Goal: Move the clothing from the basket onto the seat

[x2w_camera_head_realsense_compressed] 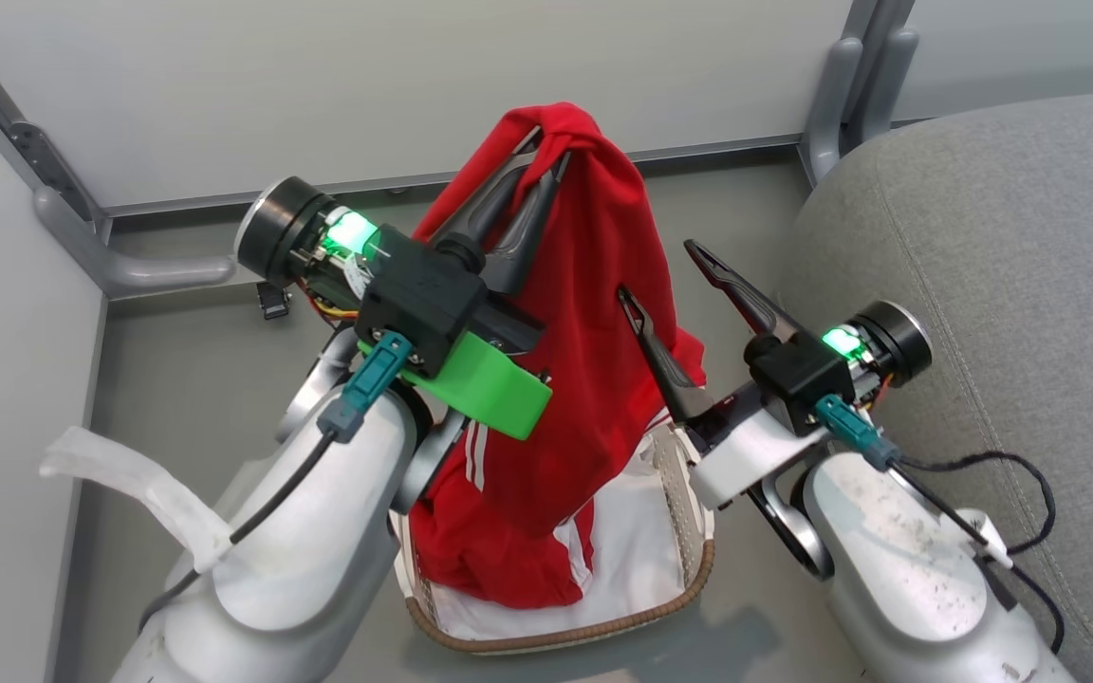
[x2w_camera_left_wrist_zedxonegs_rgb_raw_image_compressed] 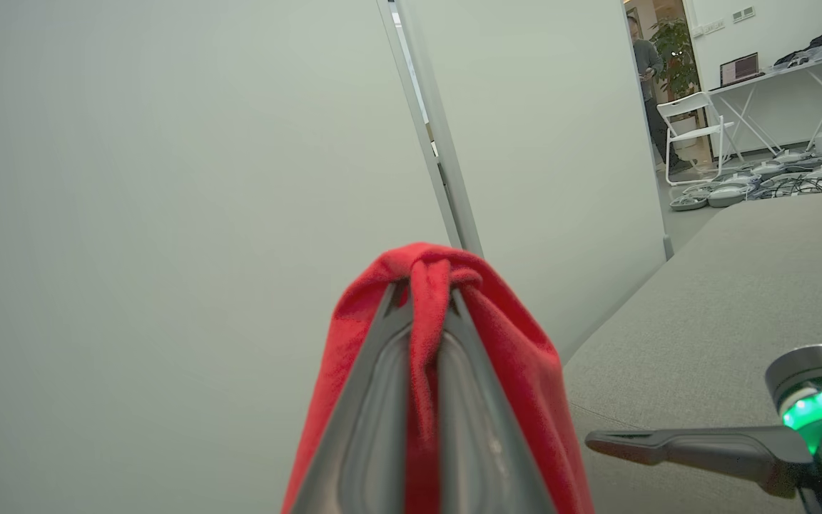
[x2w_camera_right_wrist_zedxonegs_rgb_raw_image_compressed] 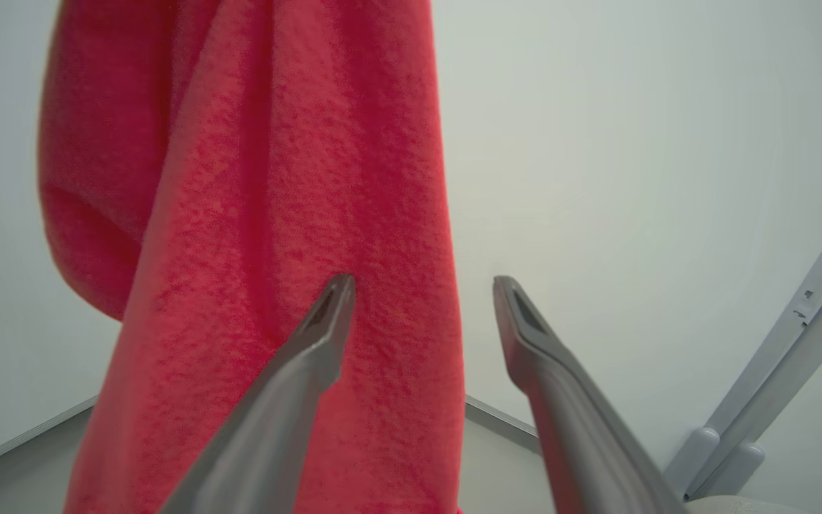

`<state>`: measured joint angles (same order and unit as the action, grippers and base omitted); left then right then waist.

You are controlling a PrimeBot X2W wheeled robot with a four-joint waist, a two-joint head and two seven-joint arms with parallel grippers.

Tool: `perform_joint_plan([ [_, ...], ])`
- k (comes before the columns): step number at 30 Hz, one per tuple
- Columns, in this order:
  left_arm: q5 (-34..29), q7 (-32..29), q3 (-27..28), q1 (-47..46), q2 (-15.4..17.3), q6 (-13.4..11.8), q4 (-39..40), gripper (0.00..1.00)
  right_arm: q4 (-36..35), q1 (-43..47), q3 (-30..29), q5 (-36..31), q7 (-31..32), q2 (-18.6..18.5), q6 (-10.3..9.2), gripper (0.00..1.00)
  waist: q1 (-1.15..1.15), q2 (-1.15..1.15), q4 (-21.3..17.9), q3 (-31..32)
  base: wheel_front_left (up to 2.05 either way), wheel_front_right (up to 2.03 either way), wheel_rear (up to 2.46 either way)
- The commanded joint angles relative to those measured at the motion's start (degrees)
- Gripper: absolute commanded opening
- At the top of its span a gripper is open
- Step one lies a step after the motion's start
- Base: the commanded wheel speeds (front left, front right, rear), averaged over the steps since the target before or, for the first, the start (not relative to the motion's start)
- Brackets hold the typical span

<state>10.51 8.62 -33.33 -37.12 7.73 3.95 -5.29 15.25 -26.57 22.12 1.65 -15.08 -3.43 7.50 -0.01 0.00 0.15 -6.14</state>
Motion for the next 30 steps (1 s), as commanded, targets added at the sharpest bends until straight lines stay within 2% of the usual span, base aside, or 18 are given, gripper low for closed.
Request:
perform_joint_plan([
  [1,-0.18,-0.3,-0.51,-0.77,-0.29,-0.13,0.95,0.0,2.05,-2.46,3.07,2.63,-0.14,-2.22,-0.02,1.0,0.01,0.0,0.4,0.19,0.0,0.0,0.0],
  [10,0.15,-1.35,-2.83,1.11,-0.34,0.31,2.99,0.0,6.93,-12.08,23.25,16.92,-0.14,-12.25,-0.04,1.0,0.01,0.0,1.63,0.87,0.0,0.0,0.0],
  [16,0.54,-1.86,-3.75,1.46,-0.36,0.35,3.9,0.0,9.28,-16.62,34.56,23.26,-0.14,-14.71,-0.04,1.0,0.01,0.0,2.07,1.29,0.0,0.0,0.0],
  [17,0.62,-1.85,-3.91,1.52,-0.4,0.36,4.08,0.0,9.83,-17.04,35.77,23.88,-0.14,-14.6,-0.04,0.93,0.01,0.0,2.14,1.34,0.0,0.0,0.0],
  [18,0.69,-1.83,-4.1,1.63,-0.45,0.37,4.26,0.0,10.45,-17.6,36.9,24.59,-0.14,-14.3,-0.04,0.68,0.01,0.0,2.22,1.4,0.0,0.0,0.0],
  [19,0.71,-1.93,-4.25,1.75,-0.48,0.37,4.41,0.0,11.03,-17.92,37.53,25.24,-0.14,-13.84,-0.04,0.48,0.01,0.0,2.3,1.45,0.0,0.0,0.0],
  [20,0.8,-2.01,-4.33,1.82,-0.45,0.37,4.51,0.0,11.51,-18.08,38.06,25.7,-0.14,-13.38,-0.04,0.4,0.01,0.0,2.39,1.48,0.0,0.0,0.0],
  [23,1.33,-2.27,-4.08,2.29,0.0,-0.01,4.29,0.0,12.38,-18.18,38.24,26.6,-0.14,-12.27,-0.04,0.0,0.01,0.0,2.65,1.54,0.0,0.0,0.0],
  [26,2.06,-2.39,-3.45,3.1,0.54,-0.61,3.66,0.0,12.64,-17.7,36.62,26.51,-0.14,-11.82,-0.04,0.0,0.01,0.0,2.79,1.55,0.0,0.0,0.0],
  [30,3.31,-2.04,-2.17,5.03,1.59,-1.4,2.01,0.0,12.68,-16.26,31.58,25.26,-0.14,-11.32,-0.04,0.0,0.01,0.0,2.61,1.48,0.0,0.0,0.0],
])
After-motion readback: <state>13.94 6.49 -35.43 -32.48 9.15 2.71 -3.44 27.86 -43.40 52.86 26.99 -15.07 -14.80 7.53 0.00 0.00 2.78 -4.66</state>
